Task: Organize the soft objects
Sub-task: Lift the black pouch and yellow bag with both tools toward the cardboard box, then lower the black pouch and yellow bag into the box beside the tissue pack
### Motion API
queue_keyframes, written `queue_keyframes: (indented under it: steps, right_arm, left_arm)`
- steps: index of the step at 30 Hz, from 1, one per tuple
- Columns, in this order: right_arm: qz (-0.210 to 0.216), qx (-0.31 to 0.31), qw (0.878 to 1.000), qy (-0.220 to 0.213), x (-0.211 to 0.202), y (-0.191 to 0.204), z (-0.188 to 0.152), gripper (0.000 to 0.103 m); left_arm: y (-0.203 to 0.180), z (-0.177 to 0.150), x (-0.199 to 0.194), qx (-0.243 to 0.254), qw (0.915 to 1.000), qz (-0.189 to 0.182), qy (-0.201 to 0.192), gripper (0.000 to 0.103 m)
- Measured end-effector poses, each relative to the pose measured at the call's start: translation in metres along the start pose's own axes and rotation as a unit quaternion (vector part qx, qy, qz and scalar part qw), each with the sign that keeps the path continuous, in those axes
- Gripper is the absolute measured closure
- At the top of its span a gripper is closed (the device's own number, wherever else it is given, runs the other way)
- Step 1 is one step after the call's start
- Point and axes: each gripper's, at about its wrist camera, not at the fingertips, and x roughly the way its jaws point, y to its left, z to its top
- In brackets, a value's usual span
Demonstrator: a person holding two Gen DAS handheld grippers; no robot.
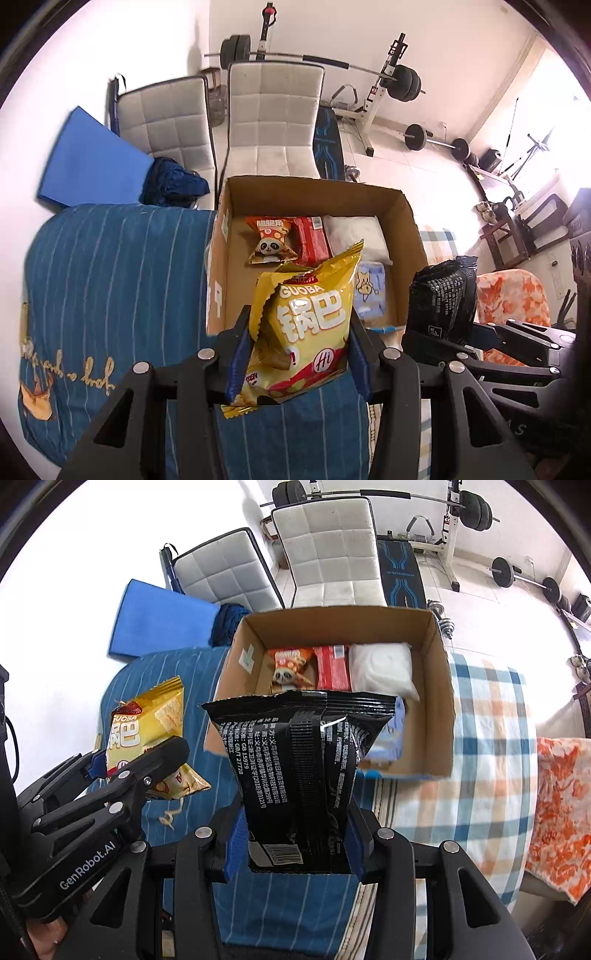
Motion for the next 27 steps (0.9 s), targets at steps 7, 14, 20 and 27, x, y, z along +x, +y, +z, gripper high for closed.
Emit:
queue_keyframes:
  steps: [7, 14, 20, 27]
  right_arm:
    - [-0.018, 0.014, 1.000, 0.008, 0.035, -0.006, 0.044, 0.056]
    - [-0.012, 0.053, 0.998, 0.043, 0.095, -0.022, 0.080, 0.056]
    - [-0.013, 0.073, 0.994, 0.084, 0.149, -0.032, 0.091, 0.056]
    - [-0.030, 0.077, 0.990, 0.118, 0.199, -0.041, 0.088, 0.056]
  left_arm:
    - [0.035, 0.044, 0.050, -0.044, 0.9973, -0.028, 0.053, 0.060]
    - [0.058, 0.066, 0.113, -0.082, 0.9864, -0.060, 0.129, 0.060]
    - [0.066, 0.056, 0.173, -0.089, 0.9719, -0.071, 0.206, 0.060]
    - [0.064, 0.037, 0.218, -0.065, 0.9593, -0.064, 0.267, 0.060]
